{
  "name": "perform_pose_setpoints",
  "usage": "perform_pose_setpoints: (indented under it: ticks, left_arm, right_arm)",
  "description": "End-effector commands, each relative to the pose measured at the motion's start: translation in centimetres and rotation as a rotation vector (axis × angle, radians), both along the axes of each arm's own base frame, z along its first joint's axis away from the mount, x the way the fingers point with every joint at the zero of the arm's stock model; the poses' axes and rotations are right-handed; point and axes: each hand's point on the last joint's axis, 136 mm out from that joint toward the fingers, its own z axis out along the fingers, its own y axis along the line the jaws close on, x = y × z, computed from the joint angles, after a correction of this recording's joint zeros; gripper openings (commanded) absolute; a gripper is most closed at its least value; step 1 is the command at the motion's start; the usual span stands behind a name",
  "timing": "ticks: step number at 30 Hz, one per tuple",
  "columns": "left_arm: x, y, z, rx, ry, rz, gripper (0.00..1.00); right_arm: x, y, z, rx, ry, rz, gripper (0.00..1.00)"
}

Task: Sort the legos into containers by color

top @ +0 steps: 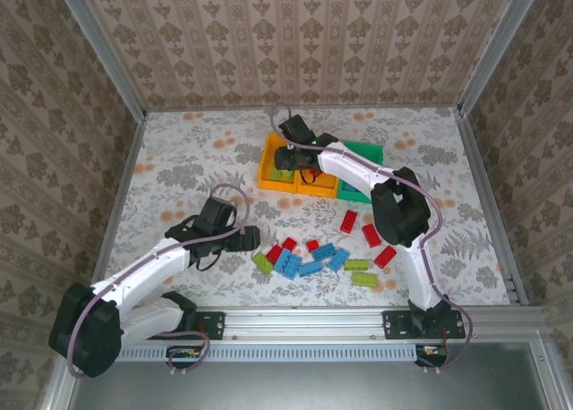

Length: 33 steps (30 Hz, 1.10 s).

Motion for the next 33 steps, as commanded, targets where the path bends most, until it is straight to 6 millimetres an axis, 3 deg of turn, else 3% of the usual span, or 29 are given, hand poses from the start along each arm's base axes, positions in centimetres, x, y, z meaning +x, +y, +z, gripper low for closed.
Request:
perform_pose_setpoints:
  ticks: [1,4,7,14,17,24,33]
  left_arm:
    - [0.0,0.2,-0.3,0.002,-0.002,0.038,1.0]
    - [0.1,0.1,-0.2,0.001,-0.009,0.038,1.0]
    - [0.2,0.2,-0.2,0.008,-0.014,0.04,1.0]
    - [0.3,0.4,-0.3,0.026,-0.034,0.032,1.0]
    - [0.5,0.4,-0.5,0.023,-0.047,0.038,1.0]
    - [0.6,0.2,-0.7,0.022,-0.047,0.032,1.0]
    - [0.6,0.3,-0.8,0.029,-0.05,0.033,1.0]
  right_arm:
    - [-0.2,-0.1,1.2,0.011,0.012,-0.006,0.66]
    - [-2.0,-0.2,2.5,0.008,0.0,0.035,0.73]
    - [-5.1,-1.3,3.1,-0.035,0.006,0.071,0.75]
    - [-16.1,-6.2,-1.1,-0.156,0.182,0.154,0.75]
    - [-19.4,-7.2,-3.0,-0.176,0.221,0.187,0.75]
    - [-23.0,-5.7,-6.0,-0.2,0.289,0.253,0.74]
    - [-24.5,-5.0,-8.0,-0.246,0.336,0.281,0.7]
